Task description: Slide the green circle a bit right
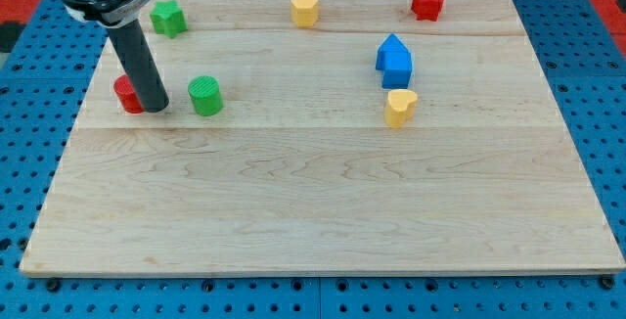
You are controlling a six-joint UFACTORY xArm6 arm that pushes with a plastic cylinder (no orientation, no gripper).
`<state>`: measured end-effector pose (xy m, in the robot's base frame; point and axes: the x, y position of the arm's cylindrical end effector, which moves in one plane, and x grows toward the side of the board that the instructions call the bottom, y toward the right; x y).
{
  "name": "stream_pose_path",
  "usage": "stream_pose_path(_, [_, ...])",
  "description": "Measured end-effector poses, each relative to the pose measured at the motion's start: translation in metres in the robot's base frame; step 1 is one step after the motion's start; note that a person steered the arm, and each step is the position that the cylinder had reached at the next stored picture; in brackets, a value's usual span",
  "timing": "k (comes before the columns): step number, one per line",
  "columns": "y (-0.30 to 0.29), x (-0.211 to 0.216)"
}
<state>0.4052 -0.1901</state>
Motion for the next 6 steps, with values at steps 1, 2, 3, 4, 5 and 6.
stream_pose_path(1, [0.028,-0.011])
stream_pose_path(2, [0.097,-0.012])
stream_pose_path(3, [0.103,-0.018])
stream_pose_path(4, [0.103,-0.025])
stream_pose_path(5, [0.103,-0.031])
stream_pose_path(6, [0.103,-0.017])
